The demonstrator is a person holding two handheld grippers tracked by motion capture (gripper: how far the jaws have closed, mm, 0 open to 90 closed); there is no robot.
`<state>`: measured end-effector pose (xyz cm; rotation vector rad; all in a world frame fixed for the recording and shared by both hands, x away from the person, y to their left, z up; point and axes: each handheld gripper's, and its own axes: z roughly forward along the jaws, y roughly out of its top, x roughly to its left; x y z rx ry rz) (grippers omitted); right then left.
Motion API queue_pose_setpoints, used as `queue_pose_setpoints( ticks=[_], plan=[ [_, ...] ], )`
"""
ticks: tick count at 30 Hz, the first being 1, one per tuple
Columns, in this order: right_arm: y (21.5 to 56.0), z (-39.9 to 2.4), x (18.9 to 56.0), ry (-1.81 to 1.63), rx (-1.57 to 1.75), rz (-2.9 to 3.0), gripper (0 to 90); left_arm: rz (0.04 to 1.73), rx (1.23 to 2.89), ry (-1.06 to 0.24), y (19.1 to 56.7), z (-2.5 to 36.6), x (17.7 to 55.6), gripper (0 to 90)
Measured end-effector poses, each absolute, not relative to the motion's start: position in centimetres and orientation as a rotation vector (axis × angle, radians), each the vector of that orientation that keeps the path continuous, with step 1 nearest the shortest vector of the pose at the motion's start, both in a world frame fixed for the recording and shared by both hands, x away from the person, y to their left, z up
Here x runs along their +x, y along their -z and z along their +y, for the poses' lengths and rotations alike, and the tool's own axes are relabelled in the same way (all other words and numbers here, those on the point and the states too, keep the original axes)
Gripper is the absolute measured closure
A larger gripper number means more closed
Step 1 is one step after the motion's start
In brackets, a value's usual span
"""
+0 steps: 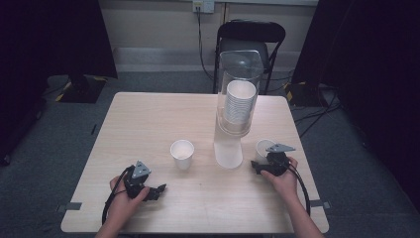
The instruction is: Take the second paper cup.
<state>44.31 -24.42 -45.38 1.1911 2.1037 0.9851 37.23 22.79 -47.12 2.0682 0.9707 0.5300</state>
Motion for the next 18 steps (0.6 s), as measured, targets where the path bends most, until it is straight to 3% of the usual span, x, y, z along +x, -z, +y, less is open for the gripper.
queue_pose_setpoints(
  ticks=[18],
  plan=[
    [44.1,-26.6,42.2,-1.043,1.175,2.067,17.0,0.974,2.064,-0.524,47.1,22.8,37.2,9.7]
  ],
)
